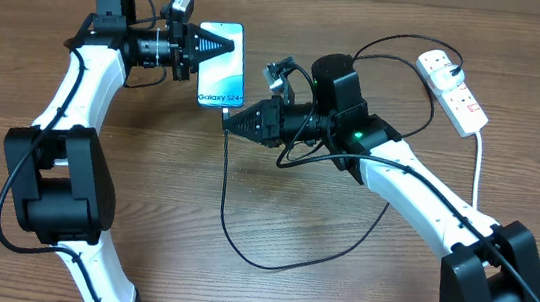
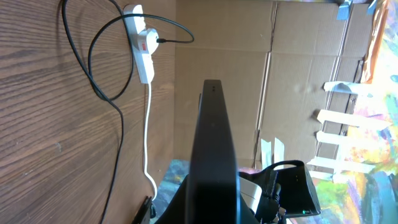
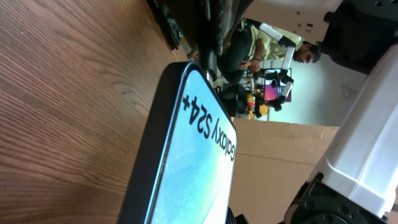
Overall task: Plug charger to phone and switch on socket
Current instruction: 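Push the plug into the phone's bottom port with the right gripper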
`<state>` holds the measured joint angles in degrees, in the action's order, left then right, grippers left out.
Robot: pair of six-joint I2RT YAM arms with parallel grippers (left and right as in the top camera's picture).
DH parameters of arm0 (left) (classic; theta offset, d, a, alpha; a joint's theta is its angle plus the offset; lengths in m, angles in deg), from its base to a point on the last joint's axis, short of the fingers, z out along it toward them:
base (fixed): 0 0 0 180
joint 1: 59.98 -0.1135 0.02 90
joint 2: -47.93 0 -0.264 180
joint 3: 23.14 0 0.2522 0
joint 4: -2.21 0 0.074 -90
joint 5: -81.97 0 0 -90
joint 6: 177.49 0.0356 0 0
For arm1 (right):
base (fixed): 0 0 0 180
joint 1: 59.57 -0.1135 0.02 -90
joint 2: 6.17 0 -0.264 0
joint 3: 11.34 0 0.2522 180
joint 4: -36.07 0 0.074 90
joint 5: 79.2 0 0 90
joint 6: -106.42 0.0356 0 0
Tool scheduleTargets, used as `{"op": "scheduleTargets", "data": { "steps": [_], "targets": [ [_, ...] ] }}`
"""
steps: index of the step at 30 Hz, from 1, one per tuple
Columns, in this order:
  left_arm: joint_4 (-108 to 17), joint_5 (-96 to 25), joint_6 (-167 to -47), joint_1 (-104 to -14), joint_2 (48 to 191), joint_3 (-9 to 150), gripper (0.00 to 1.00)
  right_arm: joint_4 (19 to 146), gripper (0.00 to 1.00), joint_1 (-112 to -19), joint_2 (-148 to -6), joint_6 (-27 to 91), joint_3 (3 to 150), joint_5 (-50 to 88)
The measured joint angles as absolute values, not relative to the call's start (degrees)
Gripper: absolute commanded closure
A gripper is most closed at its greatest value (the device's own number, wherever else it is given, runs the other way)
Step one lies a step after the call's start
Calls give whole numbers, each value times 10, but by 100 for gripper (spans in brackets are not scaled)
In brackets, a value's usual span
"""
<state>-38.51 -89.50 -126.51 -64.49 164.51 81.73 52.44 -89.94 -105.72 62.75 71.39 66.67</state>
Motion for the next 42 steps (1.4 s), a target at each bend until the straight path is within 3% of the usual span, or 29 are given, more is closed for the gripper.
{"op": "scheduleTargets", "data": {
  "steps": [42],
  "targets": [
    [-385, -895, -1263, -630, 1645, 817, 96, 516, 96, -903, -1057, 642, 714, 659]
  ]
}}
